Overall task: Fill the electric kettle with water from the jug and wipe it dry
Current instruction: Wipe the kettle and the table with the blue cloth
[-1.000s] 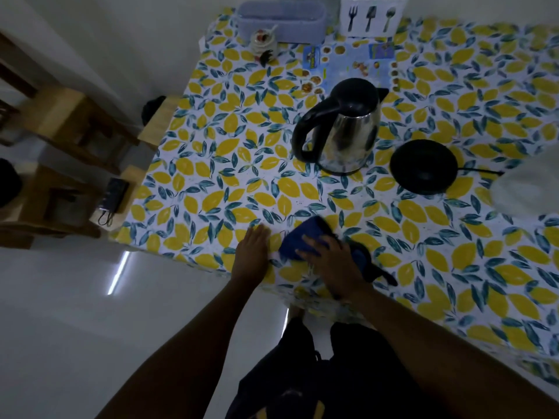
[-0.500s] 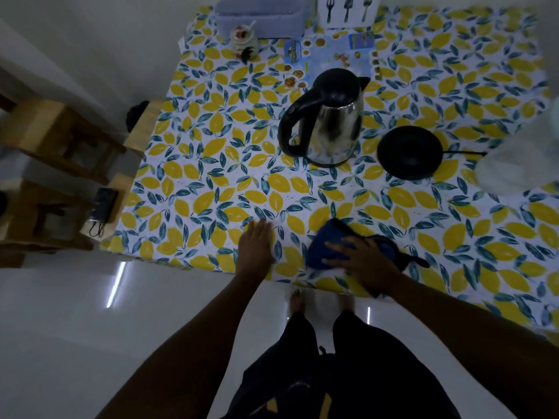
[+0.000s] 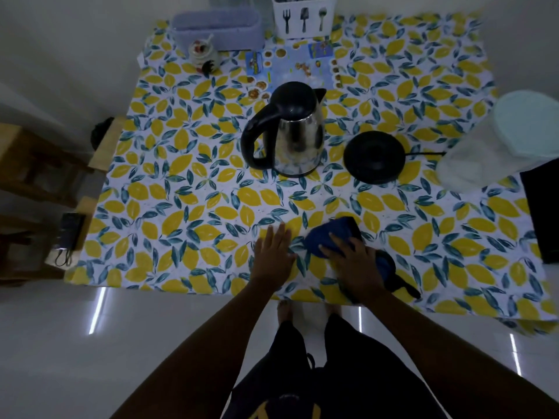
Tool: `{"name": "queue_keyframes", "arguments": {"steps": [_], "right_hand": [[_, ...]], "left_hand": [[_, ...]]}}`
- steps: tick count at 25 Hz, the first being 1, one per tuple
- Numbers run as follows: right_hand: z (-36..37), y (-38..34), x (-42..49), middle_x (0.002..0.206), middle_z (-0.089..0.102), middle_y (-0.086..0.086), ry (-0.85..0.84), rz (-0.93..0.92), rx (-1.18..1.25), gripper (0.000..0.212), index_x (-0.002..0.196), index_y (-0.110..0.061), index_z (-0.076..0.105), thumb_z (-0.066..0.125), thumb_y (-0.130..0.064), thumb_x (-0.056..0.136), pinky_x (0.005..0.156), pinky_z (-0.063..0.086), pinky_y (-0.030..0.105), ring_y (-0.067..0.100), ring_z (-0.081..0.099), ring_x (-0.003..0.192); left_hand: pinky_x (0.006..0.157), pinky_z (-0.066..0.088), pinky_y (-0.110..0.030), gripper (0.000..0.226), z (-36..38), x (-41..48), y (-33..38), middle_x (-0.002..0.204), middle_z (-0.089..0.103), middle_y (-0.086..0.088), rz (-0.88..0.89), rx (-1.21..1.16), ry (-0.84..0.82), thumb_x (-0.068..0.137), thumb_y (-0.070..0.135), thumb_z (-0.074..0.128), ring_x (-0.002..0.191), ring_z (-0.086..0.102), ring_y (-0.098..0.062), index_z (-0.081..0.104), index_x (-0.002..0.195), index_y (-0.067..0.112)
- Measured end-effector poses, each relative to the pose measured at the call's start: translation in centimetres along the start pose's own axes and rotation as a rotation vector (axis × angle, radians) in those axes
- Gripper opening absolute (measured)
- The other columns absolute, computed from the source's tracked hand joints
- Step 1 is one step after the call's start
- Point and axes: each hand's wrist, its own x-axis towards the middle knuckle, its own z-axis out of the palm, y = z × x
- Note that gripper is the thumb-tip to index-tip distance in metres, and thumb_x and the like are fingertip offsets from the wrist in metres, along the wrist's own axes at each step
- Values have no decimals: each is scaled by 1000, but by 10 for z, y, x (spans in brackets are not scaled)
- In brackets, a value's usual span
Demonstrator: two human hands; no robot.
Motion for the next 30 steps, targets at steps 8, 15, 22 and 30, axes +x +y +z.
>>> {"name": "queue_keyframes", "arguments": {"steps": [8, 15, 22, 30], "right_hand": [[-36, 29, 151, 162, 0, 0, -153, 430, 187, 65, 149, -39, 17, 45, -14, 97, 105, 27, 62, 40, 10, 142], [-16, -9, 102, 152, 36, 7, -61, 62, 68, 63, 139, -33, 45, 66, -12, 84, 84, 43, 64, 46, 41, 123], [-18, -74, 120, 155, 30, 7, -76, 78, 129, 63, 141, -34, 40, 62, -13, 86, 87, 39, 62, 46, 36, 127], [-20, -104, 136, 154, 33, 6, -23, 60, 143, 58, 140, -33, 43, 58, -15, 88, 88, 40, 60, 45, 37, 127]], "left_hand": [[118, 13, -50, 67, -5, 2, -3, 162, 3, 0, 4, 34, 16, 96, 44, 43, 148, -3, -24, 12, 151, 22], [113, 21, -51, 71, -16, 2, -36, 161, 12, 0, -143, -1, 108, 92, 48, 48, 147, 6, -26, 17, 149, 20], [114, 21, -48, 64, -22, -11, -55, 161, 12, -2, -197, -37, 160, 95, 40, 46, 147, 9, -25, 19, 149, 18], [115, 23, -45, 60, -28, -30, -83, 160, 15, -5, -148, -7, 112, 97, 26, 42, 147, 11, -25, 15, 150, 14]]}}
